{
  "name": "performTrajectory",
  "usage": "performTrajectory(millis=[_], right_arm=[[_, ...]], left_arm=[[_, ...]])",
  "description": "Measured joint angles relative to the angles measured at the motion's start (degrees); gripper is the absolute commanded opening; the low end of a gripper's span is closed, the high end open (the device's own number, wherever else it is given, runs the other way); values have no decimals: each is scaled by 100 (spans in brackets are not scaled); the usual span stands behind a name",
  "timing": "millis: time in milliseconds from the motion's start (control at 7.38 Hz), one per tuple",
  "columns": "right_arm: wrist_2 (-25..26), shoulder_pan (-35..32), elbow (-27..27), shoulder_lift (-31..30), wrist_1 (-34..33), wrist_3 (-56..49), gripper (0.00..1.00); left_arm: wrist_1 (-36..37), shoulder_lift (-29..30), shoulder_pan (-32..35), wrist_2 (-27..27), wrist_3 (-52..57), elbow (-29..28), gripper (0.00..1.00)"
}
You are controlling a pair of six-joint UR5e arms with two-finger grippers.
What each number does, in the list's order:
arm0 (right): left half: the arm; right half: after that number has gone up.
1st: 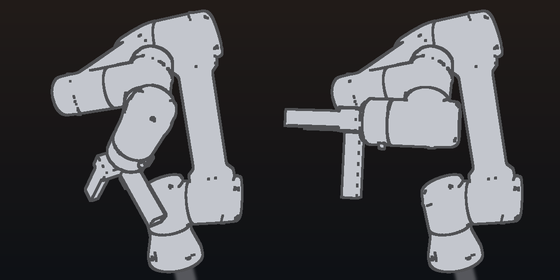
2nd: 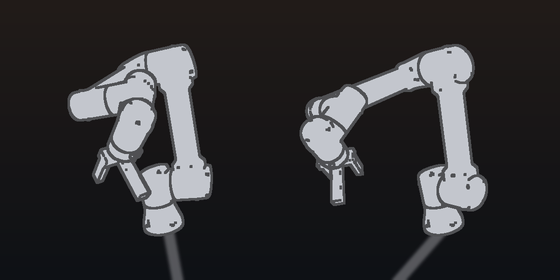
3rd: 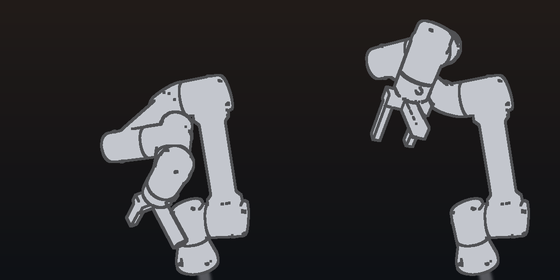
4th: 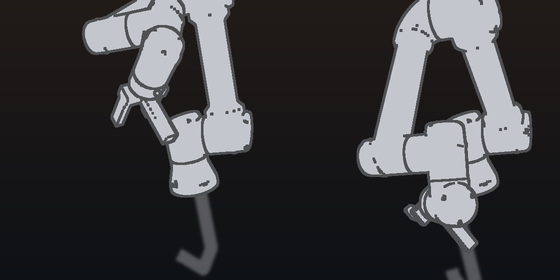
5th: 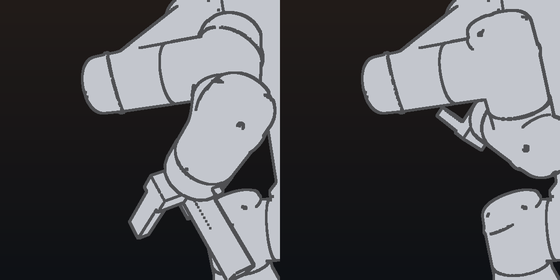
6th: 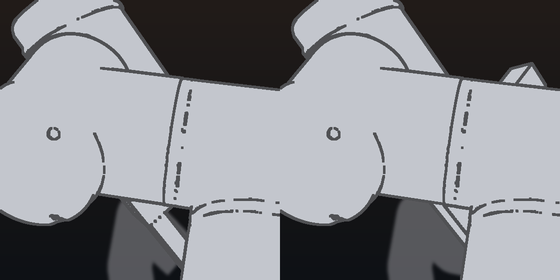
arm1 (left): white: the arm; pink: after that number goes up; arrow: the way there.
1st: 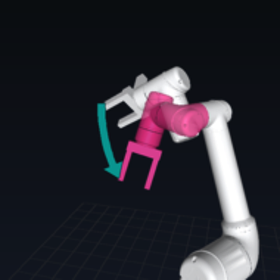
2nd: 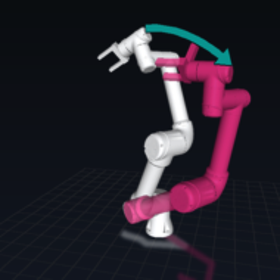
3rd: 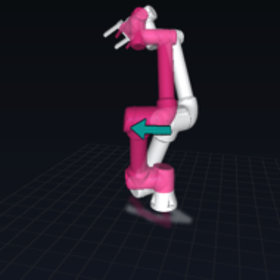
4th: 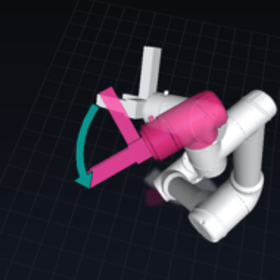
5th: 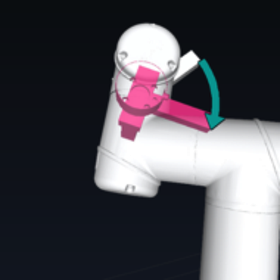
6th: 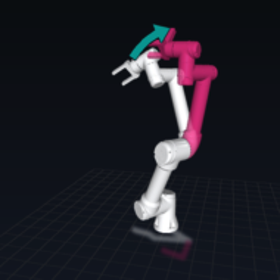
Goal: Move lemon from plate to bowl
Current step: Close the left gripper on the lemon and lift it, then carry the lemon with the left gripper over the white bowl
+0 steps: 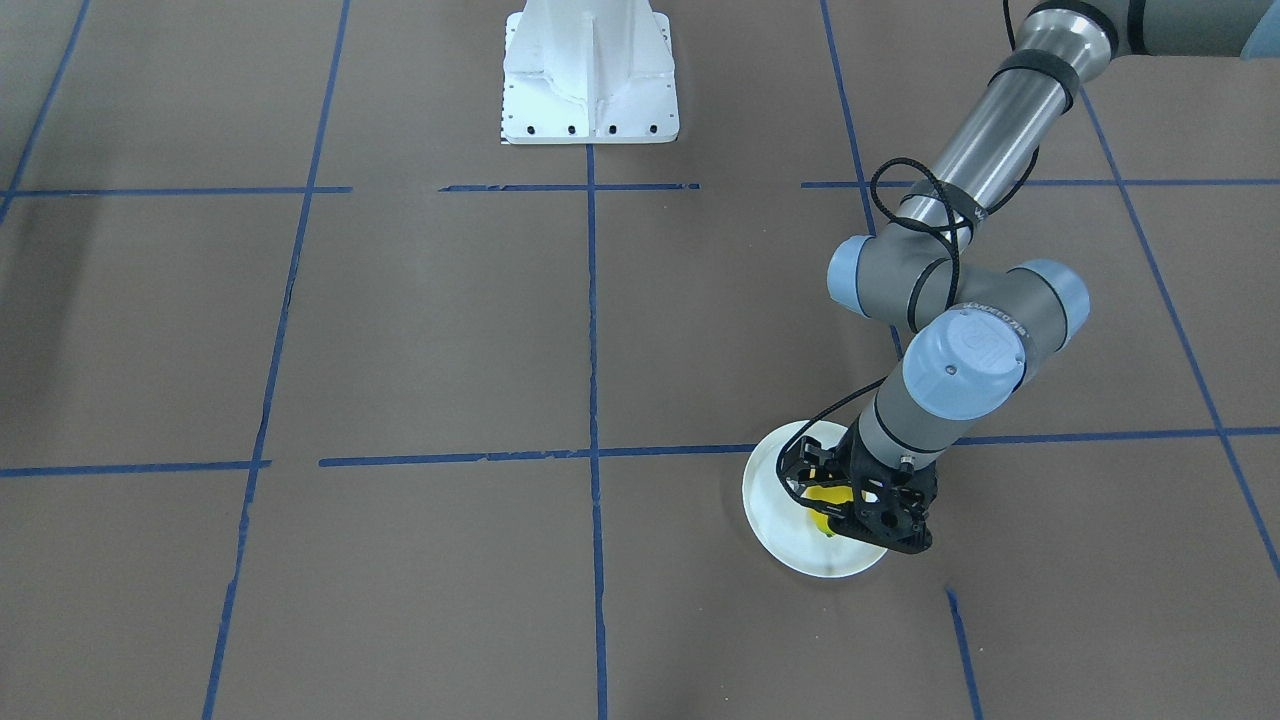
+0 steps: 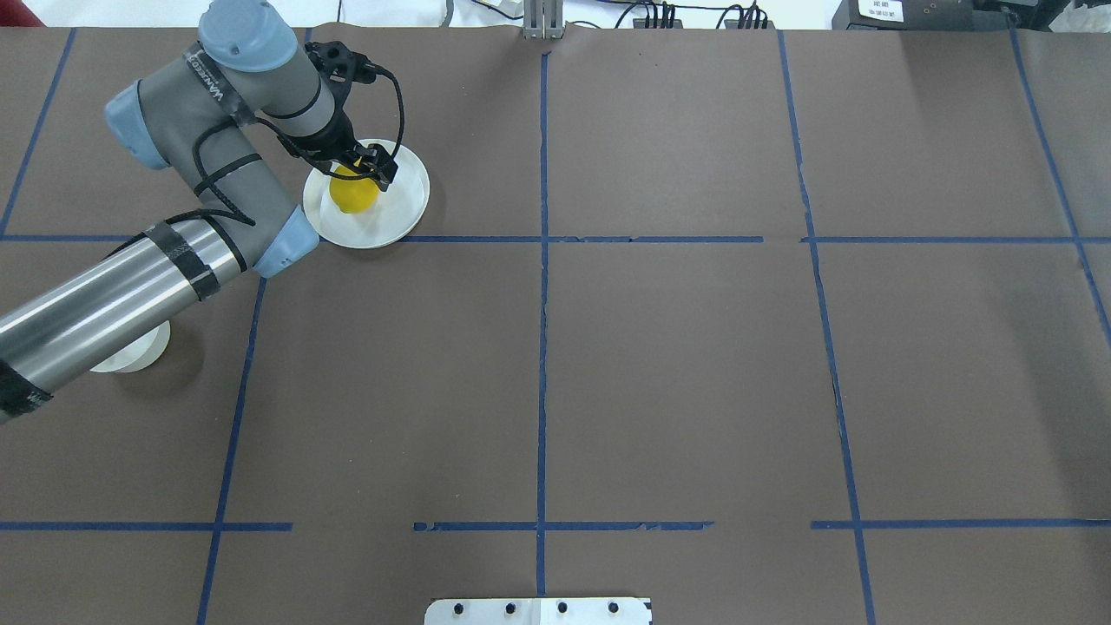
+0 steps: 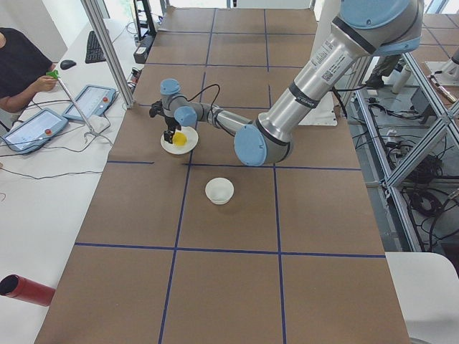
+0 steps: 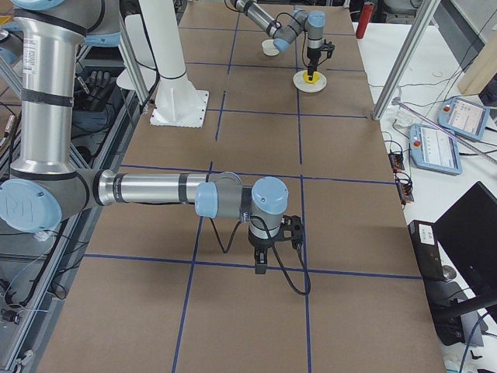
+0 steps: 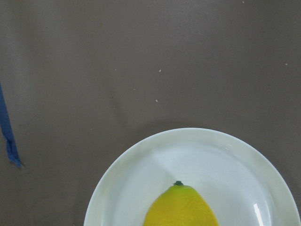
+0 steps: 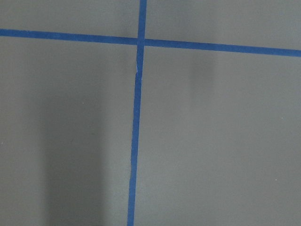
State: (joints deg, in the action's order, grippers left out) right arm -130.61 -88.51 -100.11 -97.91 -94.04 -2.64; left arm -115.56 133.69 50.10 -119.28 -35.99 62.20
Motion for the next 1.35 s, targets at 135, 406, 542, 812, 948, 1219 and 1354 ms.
performTrajectory(millis=[135,406,542,812,948,1219,1354], right_arm=[[0,0,0,0,0,0,100],[0,0,0,0,0,0,100],[0,0,0,0,0,0,100],[0,0,0,0,0,0,100],[0,0,0,0,0,0,100],[0,0,0,0,0,0,100],[0,0,0,0,0,0,100]], left_arm=[[-9,-3,-22,1,-6,-27,92],[-18,-21,-32,2,3,-53,71],[-17,-35,-35,2,9,-56,49],[-2,-42,-34,2,9,-48,0],[26,-45,4,-4,-6,0,0],[571,-359,196,-21,-101,831,0],[958,-896,249,-8,-122,1715,0]])
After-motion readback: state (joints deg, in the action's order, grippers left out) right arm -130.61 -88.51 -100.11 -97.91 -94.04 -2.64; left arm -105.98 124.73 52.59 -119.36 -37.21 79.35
